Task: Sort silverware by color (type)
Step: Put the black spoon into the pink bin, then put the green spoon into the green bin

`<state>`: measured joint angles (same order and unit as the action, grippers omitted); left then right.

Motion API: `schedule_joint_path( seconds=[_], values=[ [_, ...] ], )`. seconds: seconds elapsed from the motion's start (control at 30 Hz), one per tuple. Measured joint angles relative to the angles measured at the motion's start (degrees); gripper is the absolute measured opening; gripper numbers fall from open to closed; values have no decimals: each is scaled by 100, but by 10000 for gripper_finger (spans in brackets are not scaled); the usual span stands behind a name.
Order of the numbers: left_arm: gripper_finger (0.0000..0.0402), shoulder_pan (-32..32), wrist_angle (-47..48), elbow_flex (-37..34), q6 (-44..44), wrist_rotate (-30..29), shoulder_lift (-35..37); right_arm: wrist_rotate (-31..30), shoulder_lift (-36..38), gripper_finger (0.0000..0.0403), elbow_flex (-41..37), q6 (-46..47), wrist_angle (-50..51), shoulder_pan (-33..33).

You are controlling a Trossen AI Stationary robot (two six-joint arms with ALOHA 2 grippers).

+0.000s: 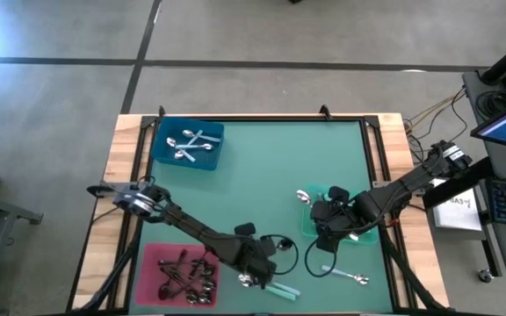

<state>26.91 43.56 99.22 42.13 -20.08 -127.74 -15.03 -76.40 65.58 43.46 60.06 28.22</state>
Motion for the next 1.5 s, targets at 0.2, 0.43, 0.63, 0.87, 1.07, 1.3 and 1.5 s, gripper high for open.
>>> schedule_joint_path(
  seconds=[0.2, 0.43, 0.63, 0.87, 1.07, 1.3, 1.5],
  values=[
    [1, 168, 274, 8, 80, -462, 332, 0, 0, 146, 2, 0, -104, -1],
    [0, 787, 1295, 15, 1160, -1098, 963, 0, 0, 146, 2, 0, -164, -1],
    [0, 1459, 2841, 22, 2675, -1176, 1386, 0, 0, 146, 2, -2, -251, 0],
    [3, 2287, 4294, -26, 4402, 556, 1369, 0, 0, 146, 2, 0, -256, 1],
    [10, 2709, 4065, -38, 4749, 897, 1263, 0, 0, 146, 2, 0, -259, -1],
    [65, 2657, 4082, -38, 5369, 854, 1269, 0, 0, 146, 3, 0, -296, -1],
    [122, 2471, 3899, 109, 4925, 288, 1269, 0, 0, 146, 3, -1, -379, -1]
  ],
)
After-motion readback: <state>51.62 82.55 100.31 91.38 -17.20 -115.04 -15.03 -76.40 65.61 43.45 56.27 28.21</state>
